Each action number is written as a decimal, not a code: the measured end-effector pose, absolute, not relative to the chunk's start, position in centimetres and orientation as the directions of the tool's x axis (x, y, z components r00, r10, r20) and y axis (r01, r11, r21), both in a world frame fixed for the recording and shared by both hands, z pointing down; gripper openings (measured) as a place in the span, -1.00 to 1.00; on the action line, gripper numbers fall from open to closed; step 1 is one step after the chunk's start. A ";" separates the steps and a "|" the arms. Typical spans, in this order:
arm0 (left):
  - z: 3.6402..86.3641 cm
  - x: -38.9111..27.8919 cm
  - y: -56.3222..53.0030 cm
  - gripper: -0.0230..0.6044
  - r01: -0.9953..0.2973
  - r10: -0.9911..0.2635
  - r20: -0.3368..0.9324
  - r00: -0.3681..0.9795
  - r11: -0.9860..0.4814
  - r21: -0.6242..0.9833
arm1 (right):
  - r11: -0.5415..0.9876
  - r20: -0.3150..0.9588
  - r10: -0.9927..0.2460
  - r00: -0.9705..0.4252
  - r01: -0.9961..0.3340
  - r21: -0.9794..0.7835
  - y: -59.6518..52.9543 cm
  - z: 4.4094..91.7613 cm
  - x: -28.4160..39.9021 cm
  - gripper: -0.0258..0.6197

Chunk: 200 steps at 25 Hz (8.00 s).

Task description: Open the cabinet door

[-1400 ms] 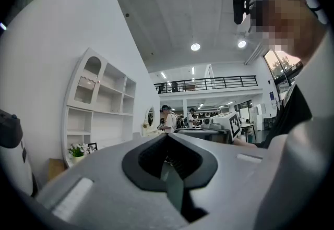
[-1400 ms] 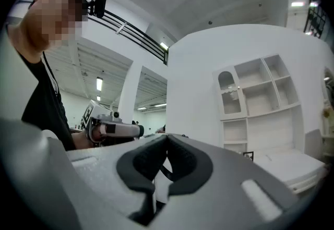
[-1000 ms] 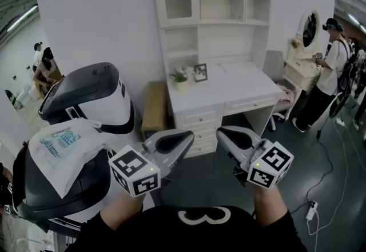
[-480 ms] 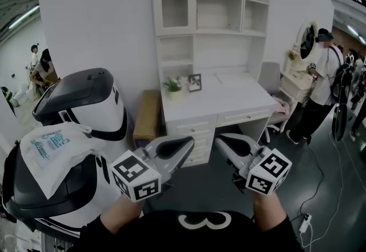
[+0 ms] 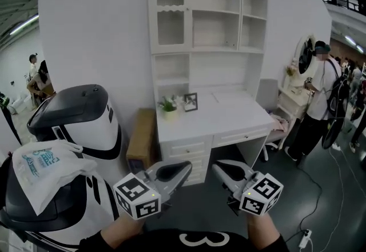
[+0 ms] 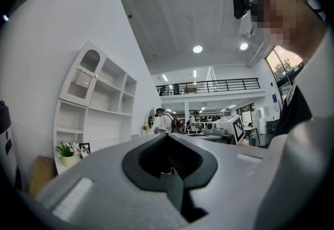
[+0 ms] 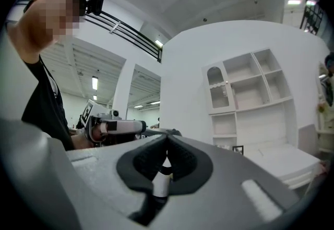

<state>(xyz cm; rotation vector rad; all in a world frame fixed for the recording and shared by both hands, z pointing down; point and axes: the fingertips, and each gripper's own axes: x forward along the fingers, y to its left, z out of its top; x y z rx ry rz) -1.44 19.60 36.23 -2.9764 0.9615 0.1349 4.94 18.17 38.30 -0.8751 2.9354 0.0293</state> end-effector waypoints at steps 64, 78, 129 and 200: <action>18.3 -8.6 -51.3 -0.90 -0.677 -0.681 -0.167 0.713 -0.605 -0.419 | 0.849 -0.127 -0.483 -0.866 -0.499 0.176 -54.2 22.7 -0.4 -0.92; 6.5 -6.5 -60.6 -0.89 -0.671 -0.759 -0.268 0.593 -0.282 -0.686 | 0.863 -0.045 -0.426 -0.904 -0.421 0.280 -61.4 21.9 0.2 -0.92; -5.2 -5.6 -69.7 -0.67 -0.643 -0.869 -0.346 0.355 0.042 -0.764 | 0.867 -0.122 -0.412 -0.903 -0.430 0.251 -66.9 21.9 5.6 -0.92; -5.1 -13.0 -44.4 -0.68 -0.694 -0.729 -0.305 0.613 -0.313 -0.648 | 0.816 -0.040 -0.525 -0.850 -0.517 0.259 -41.0 21.9 -1.6 -0.91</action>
